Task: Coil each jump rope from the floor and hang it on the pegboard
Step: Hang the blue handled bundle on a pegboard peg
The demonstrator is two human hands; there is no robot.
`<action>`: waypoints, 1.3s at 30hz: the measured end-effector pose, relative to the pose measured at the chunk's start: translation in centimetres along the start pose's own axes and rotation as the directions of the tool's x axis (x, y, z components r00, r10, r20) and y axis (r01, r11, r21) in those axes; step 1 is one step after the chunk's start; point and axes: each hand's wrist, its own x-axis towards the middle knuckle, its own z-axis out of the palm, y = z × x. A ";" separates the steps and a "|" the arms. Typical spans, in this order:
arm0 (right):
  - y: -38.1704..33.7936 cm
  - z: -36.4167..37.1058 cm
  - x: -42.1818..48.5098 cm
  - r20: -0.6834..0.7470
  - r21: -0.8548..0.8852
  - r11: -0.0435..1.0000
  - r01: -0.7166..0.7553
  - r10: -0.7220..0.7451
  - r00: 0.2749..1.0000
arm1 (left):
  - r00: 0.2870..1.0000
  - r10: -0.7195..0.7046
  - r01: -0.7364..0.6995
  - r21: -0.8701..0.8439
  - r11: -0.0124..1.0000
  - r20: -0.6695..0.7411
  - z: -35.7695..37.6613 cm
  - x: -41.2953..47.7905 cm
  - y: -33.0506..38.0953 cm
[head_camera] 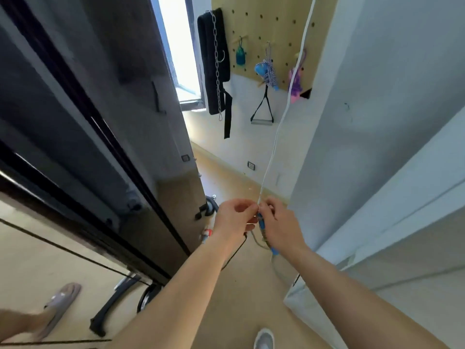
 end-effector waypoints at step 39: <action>-30.7 -18.5 66.6 -0.519 -0.046 0.958 0.282 -0.264 0.813 | 0.847 0.487 -0.506 -0.036 0.862 -0.214 8.2 57.2 50.7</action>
